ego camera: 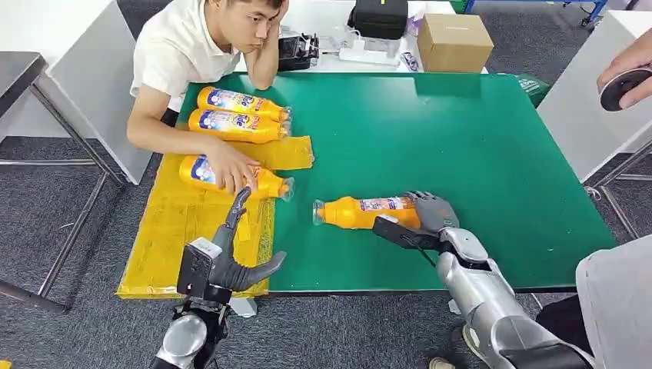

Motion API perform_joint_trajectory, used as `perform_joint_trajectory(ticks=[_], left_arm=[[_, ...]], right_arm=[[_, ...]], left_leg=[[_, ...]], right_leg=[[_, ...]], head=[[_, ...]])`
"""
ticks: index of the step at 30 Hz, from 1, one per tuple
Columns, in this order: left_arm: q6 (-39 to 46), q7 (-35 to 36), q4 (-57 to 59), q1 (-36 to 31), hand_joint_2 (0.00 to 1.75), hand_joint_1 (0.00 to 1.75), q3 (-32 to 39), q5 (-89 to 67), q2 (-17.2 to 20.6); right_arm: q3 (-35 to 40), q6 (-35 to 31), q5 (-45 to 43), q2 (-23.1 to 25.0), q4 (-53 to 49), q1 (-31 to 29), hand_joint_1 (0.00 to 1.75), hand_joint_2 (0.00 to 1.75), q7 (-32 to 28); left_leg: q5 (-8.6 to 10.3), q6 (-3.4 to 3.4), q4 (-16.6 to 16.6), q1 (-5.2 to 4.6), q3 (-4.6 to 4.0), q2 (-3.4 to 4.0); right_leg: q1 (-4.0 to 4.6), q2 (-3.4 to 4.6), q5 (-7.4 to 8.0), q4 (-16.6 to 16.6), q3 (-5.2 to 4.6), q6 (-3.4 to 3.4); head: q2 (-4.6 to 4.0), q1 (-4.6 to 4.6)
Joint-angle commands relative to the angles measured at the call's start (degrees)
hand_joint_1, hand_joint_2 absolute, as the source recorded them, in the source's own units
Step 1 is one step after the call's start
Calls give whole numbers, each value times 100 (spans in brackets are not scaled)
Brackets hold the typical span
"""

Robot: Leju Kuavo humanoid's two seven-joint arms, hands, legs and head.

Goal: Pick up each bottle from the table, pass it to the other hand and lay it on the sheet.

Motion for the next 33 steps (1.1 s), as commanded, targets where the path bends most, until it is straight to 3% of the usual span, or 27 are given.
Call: perform_joint_trajectory(ticks=[1, 8, 9, 11, 16, 18, 23, 27, 33], left_arm=[[-126, -7, 444, -308, 175, 0, -206, 211, 77], [-362, 52, 446, -316, 175, 0, -236, 478, 90], [-391, 46, 436, -317, 175, 0, -252, 516, 104], [-417, -25, 425, -314, 175, 0, -279, 656, 115], [-415, -36, 437, -330, 175, 0, -326, 696, 140], [-487, -15, 437, -287, 175, 0, -248, 939, 88], [-875, 1088, 897, 59, 175, 0, -129, 2882, 23], [-441, 772, 1411, -164, 175, 0, -461, 3388, -66], [-260, 773, 1290, -231, 175, 0, -591, 3498, -10]], right_arm=[[399, 599, -114, 11, 898, 44, 175, 175, -48], [277, 694, -407, 48, 866, 168, 175, 175, -240], [204, 741, -552, 70, 845, 186, 175, 175, -327], [-515, 1203, -1656, 204, 689, 418, 175, 175, -1122], [-411, 1206, -1741, 187, 603, 518, 175, 175, -1140], [-578, 1212, -2015, 225, 509, 553, 175, 175, -1358], [-624, 776, -2913, 732, -1011, 1132, 175, 175, -1943], [-91, -168, -3418, 1180, -2248, 1495, 175, 175, -1996], [38, -286, -3777, 1124, -2307, 1533, 175, 175, -2072]], left_leg=[[4, -4, -17, 2, 29, -18], [3, -5, -18, 5, 51, -17], [-1, -6, -15, 6, 53, -13], [2, -9, -23, 6, 56, -15], [-10, -15, -14, 7, 67, -10], [-12, -16, -17, 9, 76, -8], [-16, -15, -13, 9, 79, 20], [-17, -19, -13, 6, 54, 33], [-9, -14, -6, 12, 1, 8]], right_leg=[[4, -27, -2, -17, 34, -7], [7, -27, -2, -21, 42, -9], [8, -22, -2, -20, 39, -9], [8, -21, 2, -26, 50, -11], [10, -9, -4, -17, 26, -13], [12, -2, -3, -21, 70, -12], [12, 24, -2, -15, 68, -12], [10, 35, -2, -6, 42, -15], [14, 10, -12, 0, 2, -10]], head=[[0, 2], [0, 2], [0, 2], [0, 2], [0, 4], [0, 2], [0, 2], [0, 0], [0, 0]])
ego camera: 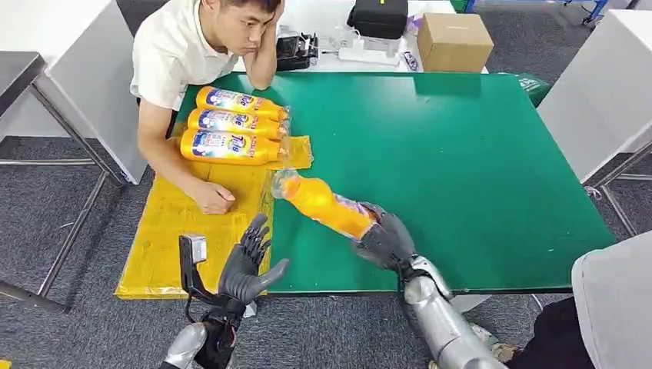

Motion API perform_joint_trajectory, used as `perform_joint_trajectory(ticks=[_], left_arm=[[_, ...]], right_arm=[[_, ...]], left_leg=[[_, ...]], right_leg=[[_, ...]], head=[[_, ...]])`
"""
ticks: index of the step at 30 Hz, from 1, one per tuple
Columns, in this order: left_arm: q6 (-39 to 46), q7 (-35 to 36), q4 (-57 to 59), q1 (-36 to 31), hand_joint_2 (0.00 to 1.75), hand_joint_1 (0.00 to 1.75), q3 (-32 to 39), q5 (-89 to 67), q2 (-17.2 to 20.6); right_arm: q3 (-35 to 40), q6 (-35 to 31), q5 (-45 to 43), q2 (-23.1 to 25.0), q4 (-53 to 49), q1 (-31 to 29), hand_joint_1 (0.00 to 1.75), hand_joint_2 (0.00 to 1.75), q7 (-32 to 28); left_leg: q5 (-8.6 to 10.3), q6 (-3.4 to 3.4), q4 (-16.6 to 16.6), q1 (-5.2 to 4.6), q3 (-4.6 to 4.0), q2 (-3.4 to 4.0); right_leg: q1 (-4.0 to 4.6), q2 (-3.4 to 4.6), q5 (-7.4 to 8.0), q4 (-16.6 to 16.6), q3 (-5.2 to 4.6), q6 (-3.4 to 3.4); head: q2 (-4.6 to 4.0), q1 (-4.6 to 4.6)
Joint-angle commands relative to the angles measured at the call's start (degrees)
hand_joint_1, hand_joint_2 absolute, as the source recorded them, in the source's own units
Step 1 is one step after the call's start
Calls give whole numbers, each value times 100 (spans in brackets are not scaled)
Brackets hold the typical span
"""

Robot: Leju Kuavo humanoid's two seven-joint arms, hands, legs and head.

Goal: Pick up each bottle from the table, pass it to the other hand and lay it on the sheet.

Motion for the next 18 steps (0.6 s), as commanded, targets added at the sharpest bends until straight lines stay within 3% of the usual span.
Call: perform_joint_trajectory(ticks=[1, 3, 10, 18], left_arm=[[331, -231, 552, -342, 175, 0, -367, 48, 82], [401, -322, 442, -411, 175, 0, -442, 45, 114], [-317, -291, 145, -359, 175, 0, -752, 491, 308], [-259, -833, -350, -502, 175, 0, -895, -218, 200]], right_arm=[[285, -89, -730, 306, -849, 277, 175, 175, -242], [310, -8, -1095, 461, -967, 385, 175, 175, -270], [778, -303, -983, 559, -349, 121, 175, 175, -335], [1588, 325, -647, 706, 726, -357, 175, 175, 97]], left_leg=[[-6, 0, -8, -5, 16, -2], [-8, 0, -8, -7, 16, -2], [-8, -4, -10, -7, -2, -1], [-6, -1, -1, 0, -22, -1]], right_leg=[[-3, -12, -9, -6, 18, -2], [-5, -13, -12, -4, 17, -4], [-5, -4, -10, -3, -2, -9], [0, -4, -5, -1, -19, -4]], head=[[0, 2], [0, 2], [0, 2], [0, 2]])
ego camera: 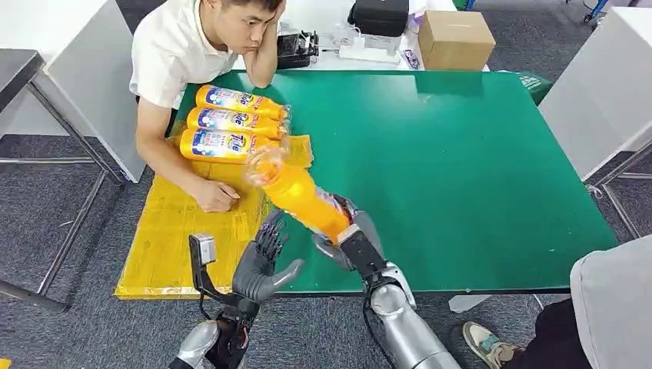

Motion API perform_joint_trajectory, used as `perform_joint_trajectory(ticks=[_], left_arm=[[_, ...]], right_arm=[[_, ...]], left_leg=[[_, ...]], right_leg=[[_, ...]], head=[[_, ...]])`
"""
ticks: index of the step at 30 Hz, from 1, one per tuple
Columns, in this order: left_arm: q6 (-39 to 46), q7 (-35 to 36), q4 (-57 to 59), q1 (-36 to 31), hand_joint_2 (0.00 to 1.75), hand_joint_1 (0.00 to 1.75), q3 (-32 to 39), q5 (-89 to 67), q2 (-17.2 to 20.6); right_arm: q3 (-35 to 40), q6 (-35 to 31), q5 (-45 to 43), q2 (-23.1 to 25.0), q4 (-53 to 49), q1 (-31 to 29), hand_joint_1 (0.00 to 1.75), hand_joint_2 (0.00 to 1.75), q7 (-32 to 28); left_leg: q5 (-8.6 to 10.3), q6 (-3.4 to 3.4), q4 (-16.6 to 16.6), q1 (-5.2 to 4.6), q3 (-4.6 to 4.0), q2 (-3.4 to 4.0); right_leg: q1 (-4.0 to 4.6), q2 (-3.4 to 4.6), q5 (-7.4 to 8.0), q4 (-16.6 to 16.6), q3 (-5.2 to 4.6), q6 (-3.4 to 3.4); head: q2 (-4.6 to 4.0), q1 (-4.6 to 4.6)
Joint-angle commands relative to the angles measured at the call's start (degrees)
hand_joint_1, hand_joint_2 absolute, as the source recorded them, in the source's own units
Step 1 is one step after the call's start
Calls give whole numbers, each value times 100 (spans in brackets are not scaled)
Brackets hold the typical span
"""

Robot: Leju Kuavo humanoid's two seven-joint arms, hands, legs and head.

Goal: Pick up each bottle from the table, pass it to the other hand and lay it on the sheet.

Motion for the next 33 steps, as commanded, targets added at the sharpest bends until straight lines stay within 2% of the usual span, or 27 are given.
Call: perform_joint_trajectory(ticks=[1, 9, 14, 16, 22, 23, 25, 28, 33], left_arm=[[52, -292, -391, -292, 175, 0, -390, -498, 178], [-43, -221, -289, -353, 175, 0, -338, -377, 106], [627, -355, -193, -493, 175, 0, -219, -779, -75], [816, -16, -47, -600, 175, 0, -273, -885, -67], [806, -22, 19, -596, 175, 0, -268, -872, -59], [1053, 110, 195, -654, 175, 0, -237, -917, -144], [1074, 110, 244, -689, 175, 0, -255, -927, -180], [1364, -220, 181, -708, 175, 0, -238, -1091, -195], [1349, -196, 86, -672, 175, 0, -216, -1045, -175]], right_arm=[[961, 463, 166, 95, 1390, -682, 175, 175, 330], [1191, 497, 409, 136, 1560, -852, 175, 175, 509], [1451, 264, 802, 141, 1601, -877, 175, 175, 735], [1531, 190, 906, 148, 1585, -849, 175, 175, 835], [1545, 175, 915, 148, 1580, -827, 175, 175, 844], [1634, -57, 1127, 143, 1573, -845, 175, 175, 943], [1643, -71, 1138, 167, 1566, -836, 175, 175, 961], [1630, -23, 1125, 174, 1491, -782, 175, 175, 994], [1641, -41, 1134, 154, 1457, -761, 175, 175, 983]], left_leg=[[-5, -2, -4, -5, 26, 7], [-5, -2, -4, -3, 24, -5], [-1, -2, -1, 1, 6, -6], [-3, -2, -1, -1, 13, -9], [-3, -1, -5, -3, 20, -7], [-4, -1, -4, -2, 20, -6], [1, -1, -3, 1, 6, -9], [1, -1, -2, 1, 5, -9], [0, -1, -2, -1, 8, -12]], right_leg=[[-3, -4, -6, 0, 21, -5], [-2, -16, -10, 0, 24, -6], [2, -12, -3, -1, 9, -4], [0, -18, -7, 0, 14, -4], [-2, -18, -8, -3, 18, -4], [-1, -19, -9, -3, 19, -4], [1, -19, -4, -3, 6, -3], [2, -18, -4, -3, 5, -4], [-1, -22, -6, -1, 9, -4]], head=[[0, 2], [0, 2], [0, 0], [0, 0], [0, -2], [0, 0], [0, 0], [0, 0], [0, 0]])
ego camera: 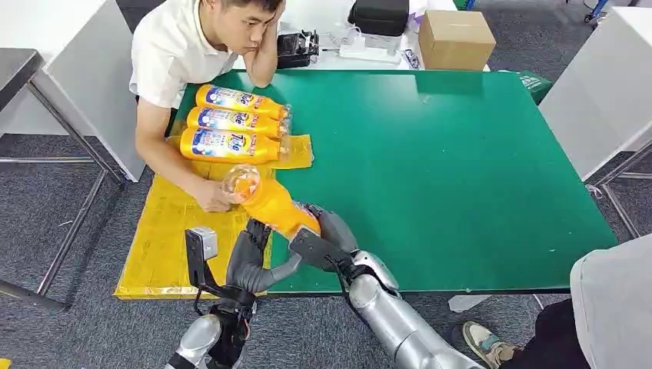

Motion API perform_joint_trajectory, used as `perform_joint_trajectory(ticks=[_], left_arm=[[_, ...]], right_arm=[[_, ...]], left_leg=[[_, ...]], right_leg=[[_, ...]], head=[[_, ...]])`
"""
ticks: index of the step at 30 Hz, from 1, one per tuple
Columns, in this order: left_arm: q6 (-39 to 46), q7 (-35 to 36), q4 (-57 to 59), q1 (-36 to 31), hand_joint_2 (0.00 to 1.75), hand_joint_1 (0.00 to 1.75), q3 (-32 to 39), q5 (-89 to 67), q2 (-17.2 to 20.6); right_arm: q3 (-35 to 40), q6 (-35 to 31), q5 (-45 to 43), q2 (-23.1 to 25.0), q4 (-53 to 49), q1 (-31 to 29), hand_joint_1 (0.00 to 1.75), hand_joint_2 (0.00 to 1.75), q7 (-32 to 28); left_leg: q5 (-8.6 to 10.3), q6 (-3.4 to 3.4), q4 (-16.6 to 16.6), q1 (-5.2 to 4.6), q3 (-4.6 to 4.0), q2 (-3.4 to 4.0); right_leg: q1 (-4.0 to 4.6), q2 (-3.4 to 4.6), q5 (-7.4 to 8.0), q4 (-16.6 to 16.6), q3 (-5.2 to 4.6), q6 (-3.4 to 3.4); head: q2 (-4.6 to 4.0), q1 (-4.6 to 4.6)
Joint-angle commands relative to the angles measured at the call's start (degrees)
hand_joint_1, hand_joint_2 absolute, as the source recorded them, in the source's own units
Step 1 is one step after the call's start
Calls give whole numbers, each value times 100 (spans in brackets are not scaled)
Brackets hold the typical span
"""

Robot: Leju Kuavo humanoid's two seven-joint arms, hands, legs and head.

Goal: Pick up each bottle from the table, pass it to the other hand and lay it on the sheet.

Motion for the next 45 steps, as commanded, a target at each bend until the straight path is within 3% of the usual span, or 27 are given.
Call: perform_joint_trajectory(ticks=[1, 6, 10, 16, 25, 30, 40, 45], left_arm=[[229, -187, 215, -558, 175, 0, -150, -40, -70], [-856, -194, 72, -407, 175, 0, 117, 471, 229], [-1908, -151, 278, -223, 175, 0, 807, 1088, 435], [-3056, -473, 617, -207, 175, 0, 1447, 822, 621], [-3066, -476, 628, -206, 175, 0, 1450, 811, 587], [-3319, -764, 985, -241, 175, 0, 1387, -164, 809], [-2967, -503, 655, -196, 175, 0, 1075, -789, 586], [-2499, 102, 377, -62, 175, 0, 869, -753, 429]], right_arm=[[588, 16, 100, 34, 301, 76, 175, 175, 5], [557, 353, -161, 70, 196, 111, 175, 175, -351], [515, 543, -291, 75, 131, 141, 175, 175, -464], [495, 833, -407, 106, 71, 132, 175, 175, -637], [497, 840, -407, 107, 70, 134, 175, 175, -638], [418, 1000, -518, 115, 19, 156, 175, 175, -716], [517, 675, -208, 110, 133, 86, 175, 175, -440], [642, -101, 436, 32, 88, 34, 175, 175, 112]], left_leg=[[-2, -2, -4, -1, 17, -15], [-4, -3, -5, 1, 17, -7], [-2, -4, -10, 2, 18, 3], [-1, -3, -8, 2, 14, 4], [-1, -2, -6, -1, 5, -1], [-4, -4, -13, -3, 21, 2], [-3, -1, -3, -1, 7, -4], [-3, -1, -3, -2, 6, -7]], right_leg=[[1, -23, -8, -1, 22, -4], [3, -17, -8, -3, 19, -5], [4, -6, -3, -8, 18, -6], [3, -5, -3, -4, 11, -5], [0, -5, -3, 0, 7, -4], [-1, -4, -6, -3, 21, -7], [0, -9, -6, 2, 8, -3], [0, -12, -7, 2, 9, -4]], head=[[0, 0], [0, 2], [0, 0], [0, 0], [0, 2], [0, 4], [0, 4], [0, 2]])
